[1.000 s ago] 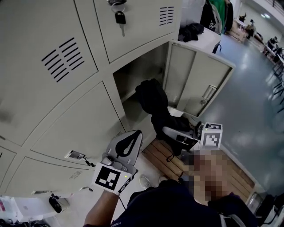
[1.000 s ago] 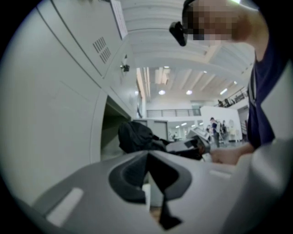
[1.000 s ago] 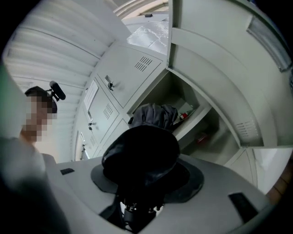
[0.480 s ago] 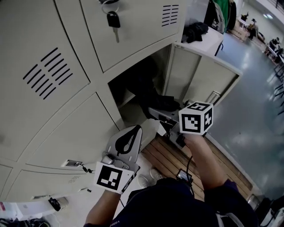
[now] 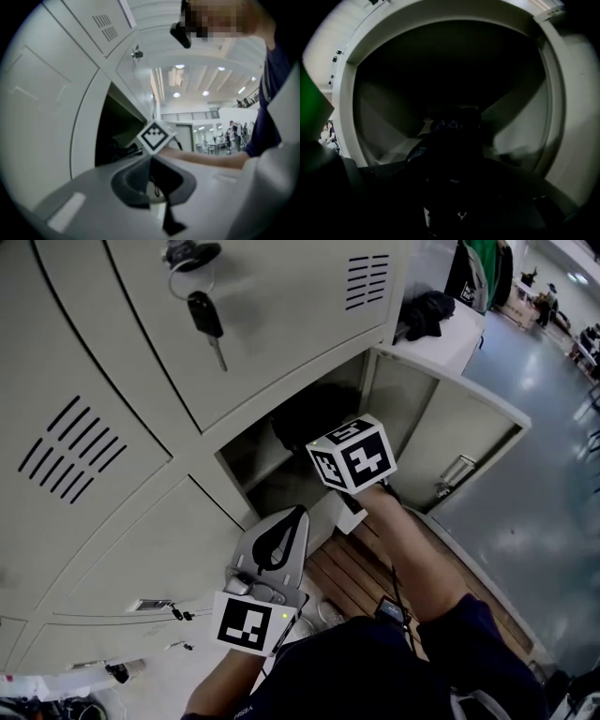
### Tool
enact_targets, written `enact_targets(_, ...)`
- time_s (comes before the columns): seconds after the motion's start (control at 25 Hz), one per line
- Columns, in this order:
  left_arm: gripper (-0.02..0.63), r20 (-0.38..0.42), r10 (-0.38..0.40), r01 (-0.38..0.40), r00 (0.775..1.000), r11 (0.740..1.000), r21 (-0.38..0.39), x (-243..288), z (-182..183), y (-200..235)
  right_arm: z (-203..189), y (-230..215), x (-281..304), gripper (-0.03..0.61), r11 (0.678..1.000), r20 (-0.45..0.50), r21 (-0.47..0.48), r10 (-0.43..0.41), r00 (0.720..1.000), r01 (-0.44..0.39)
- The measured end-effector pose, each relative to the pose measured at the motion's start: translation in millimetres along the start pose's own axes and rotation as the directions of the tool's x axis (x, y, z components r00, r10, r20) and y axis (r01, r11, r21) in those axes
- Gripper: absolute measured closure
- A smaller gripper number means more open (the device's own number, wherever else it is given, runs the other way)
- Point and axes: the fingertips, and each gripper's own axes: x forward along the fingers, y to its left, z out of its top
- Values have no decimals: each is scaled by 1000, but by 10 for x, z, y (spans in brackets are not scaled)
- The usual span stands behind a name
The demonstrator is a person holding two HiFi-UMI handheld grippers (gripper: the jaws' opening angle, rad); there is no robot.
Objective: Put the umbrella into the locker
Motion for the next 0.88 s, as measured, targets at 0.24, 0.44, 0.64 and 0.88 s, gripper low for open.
enact_targets(0.24, 612, 5, 4, -4, 1000, 999, -32, 116, -19, 78, 139, -132, 365, 368, 991, -42, -120, -68, 997, 62)
enact_targets(0.44, 612, -2, -14, 14, 1000, 999, -37, 189, -73, 73, 264, -191, 567, 368, 979, -63, -190, -92, 994, 79)
enact_targets(0.64, 612, -8, -10, 10, 1000, 999, -41, 228, -82, 115, 201, -281, 684, 368, 963, -138, -261, -112, 984, 73)
enact_targets(0.88, 612, -7, -15, 14, 1000, 999, -40, 276, -63, 134, 177, -239, 733, 364, 936, -184, -348, -118, 976, 48)
